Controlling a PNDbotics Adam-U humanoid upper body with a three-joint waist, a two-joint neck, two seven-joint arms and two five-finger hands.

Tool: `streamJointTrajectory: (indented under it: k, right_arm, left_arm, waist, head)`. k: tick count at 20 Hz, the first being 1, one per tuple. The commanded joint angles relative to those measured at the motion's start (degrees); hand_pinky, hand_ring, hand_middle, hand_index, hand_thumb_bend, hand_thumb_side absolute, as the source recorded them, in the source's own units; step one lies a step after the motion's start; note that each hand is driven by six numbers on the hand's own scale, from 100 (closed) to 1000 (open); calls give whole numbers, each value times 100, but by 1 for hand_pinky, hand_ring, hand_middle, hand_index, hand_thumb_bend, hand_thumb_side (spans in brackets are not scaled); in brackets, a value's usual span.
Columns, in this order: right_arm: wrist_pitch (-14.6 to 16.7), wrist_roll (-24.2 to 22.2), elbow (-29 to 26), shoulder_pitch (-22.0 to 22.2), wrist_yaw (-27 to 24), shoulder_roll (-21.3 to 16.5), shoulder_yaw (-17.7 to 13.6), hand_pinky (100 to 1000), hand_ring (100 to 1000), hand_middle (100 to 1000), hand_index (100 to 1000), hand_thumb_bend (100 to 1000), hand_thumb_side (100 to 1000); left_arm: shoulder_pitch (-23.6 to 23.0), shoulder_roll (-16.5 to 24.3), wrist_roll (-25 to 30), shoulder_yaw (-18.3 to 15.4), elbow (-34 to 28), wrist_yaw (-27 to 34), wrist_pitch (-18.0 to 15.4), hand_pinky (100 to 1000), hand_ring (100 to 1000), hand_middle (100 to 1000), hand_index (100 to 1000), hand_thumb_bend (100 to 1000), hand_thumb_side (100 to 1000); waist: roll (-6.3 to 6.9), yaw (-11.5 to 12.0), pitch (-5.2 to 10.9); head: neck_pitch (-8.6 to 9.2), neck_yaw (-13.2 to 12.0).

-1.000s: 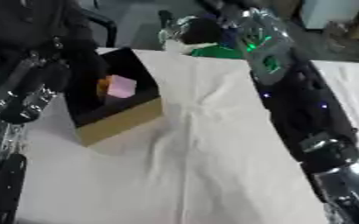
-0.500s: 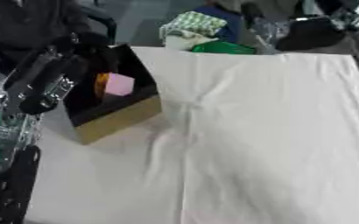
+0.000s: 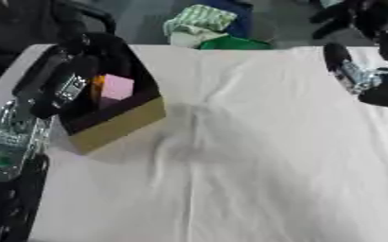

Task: Pick up objects on the table and place them in the box.

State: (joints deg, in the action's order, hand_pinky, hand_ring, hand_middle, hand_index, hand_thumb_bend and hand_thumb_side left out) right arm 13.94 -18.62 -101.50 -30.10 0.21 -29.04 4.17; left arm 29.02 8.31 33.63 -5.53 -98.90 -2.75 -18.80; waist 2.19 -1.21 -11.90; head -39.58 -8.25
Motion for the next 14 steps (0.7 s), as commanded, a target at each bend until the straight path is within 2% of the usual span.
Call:
streamJointTrajectory:
  k: [1, 8, 11, 12, 14]
  right_arm:
    - [-67, 170, -294, 187, -183, 187, -201, 988, 704, 751, 1000, 100, 548]
    - [-137, 362, -522, 854, -329, 808, -270, 990, 655, 700, 1000, 100, 556]
    - [-145, 477, -562, 994, -356, 1025, -310, 991, 649, 694, 1000, 100, 559]
    - [-153, 492, -560, 1020, -346, 1068, -308, 991, 648, 692, 1000, 100, 533]
    - [-156, 517, -559, 1064, -333, 1141, -308, 991, 645, 689, 1000, 100, 555]
  left_arm:
    - [6, 156, -83, -59, -22, 53, -18, 685, 571, 595, 818, 100, 728]
    - [-182, 201, -311, -115, 53, 281, -49, 682, 568, 591, 811, 100, 718]
    - [-304, 187, -409, -131, 72, 424, -21, 681, 568, 590, 810, 100, 725]
    - [-344, 182, -443, -140, 72, 478, -8, 681, 569, 590, 809, 100, 732]
    - [-398, 169, -515, -156, 60, 591, 19, 680, 568, 588, 807, 100, 721]
  waist:
    - [8, -52, 57]
    - [83, -265, 20]
    - [102, -311, 18]
    - [104, -329, 22]
    - [105, -358, 22]
  head:
    - [-86, -55]
    - [-179, -97]
    - [-231, -130]
    - [-243, -131]
    - [-256, -118]
